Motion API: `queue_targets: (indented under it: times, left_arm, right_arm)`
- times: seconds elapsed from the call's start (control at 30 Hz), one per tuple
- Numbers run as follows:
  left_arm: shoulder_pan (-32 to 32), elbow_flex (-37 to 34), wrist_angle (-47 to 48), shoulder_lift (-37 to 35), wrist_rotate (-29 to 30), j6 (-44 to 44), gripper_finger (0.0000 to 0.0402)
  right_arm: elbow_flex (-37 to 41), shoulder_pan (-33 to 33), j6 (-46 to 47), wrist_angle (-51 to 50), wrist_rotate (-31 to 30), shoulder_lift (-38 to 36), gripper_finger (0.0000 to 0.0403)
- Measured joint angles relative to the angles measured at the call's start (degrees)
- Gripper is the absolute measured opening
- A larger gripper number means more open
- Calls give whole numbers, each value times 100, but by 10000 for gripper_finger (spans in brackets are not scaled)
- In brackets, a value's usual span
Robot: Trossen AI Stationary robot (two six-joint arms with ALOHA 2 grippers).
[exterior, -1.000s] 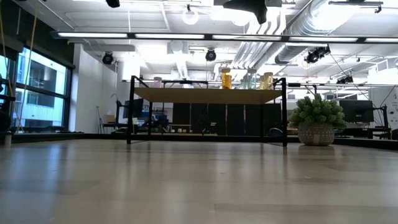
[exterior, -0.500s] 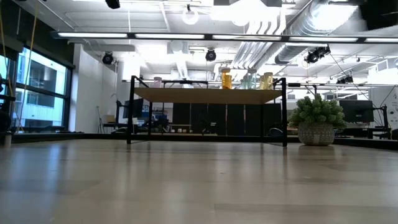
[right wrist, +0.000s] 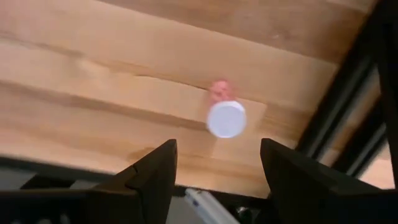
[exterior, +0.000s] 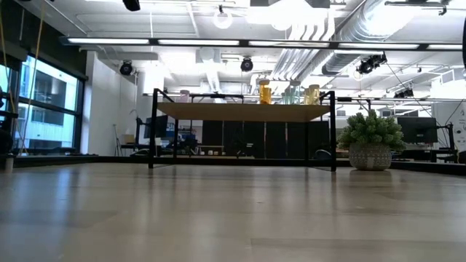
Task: Pick and place medicine bottles onto shelf by color
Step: Put the right pink pill bottle onto the shelf aligned with the other pink pill bottle
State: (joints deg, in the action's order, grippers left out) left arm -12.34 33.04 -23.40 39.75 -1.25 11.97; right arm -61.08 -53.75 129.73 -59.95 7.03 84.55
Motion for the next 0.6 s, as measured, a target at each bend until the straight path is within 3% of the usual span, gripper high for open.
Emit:
queue_targets:
  times: [0.6]
  left_arm:
    - [0,2,-24,0,43,2,195]
  right_arm:
    - [9,-27,35,159,183,890,222]
